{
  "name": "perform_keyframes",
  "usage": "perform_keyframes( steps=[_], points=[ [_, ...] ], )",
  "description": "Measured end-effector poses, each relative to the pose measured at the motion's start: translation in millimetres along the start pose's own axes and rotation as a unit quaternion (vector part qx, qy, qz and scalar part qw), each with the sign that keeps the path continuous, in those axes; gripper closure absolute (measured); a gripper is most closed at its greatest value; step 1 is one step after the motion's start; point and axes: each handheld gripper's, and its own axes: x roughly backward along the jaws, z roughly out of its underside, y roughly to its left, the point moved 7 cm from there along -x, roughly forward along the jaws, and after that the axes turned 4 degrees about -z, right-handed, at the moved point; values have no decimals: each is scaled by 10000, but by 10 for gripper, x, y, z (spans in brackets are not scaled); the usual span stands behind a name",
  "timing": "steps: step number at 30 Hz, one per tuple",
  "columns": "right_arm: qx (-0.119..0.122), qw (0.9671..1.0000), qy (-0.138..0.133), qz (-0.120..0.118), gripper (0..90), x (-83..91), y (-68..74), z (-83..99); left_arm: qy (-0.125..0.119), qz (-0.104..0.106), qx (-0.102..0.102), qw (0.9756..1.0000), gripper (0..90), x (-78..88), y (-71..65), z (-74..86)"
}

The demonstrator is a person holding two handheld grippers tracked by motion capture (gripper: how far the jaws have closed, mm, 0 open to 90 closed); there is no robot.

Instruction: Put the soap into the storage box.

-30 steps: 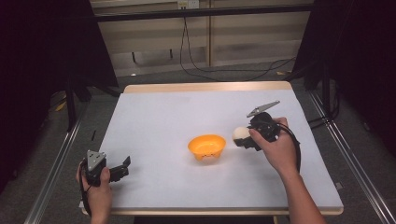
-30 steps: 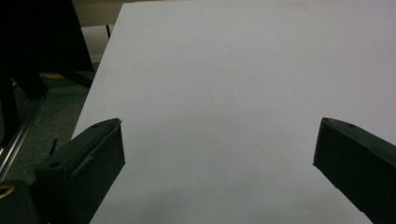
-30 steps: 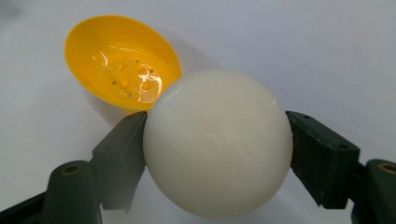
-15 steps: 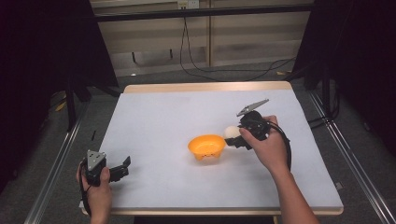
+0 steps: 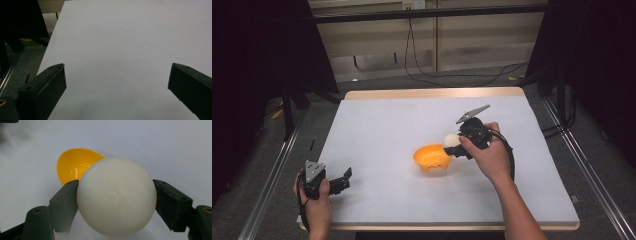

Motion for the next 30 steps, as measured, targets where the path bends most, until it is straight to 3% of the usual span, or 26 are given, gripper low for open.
perform_keyframes(
  steps=[30],
  points=[
    [205,9996,88,-193,246,-350,244,-198,14,32,31,10000,16,-7,1,0]
  ],
)
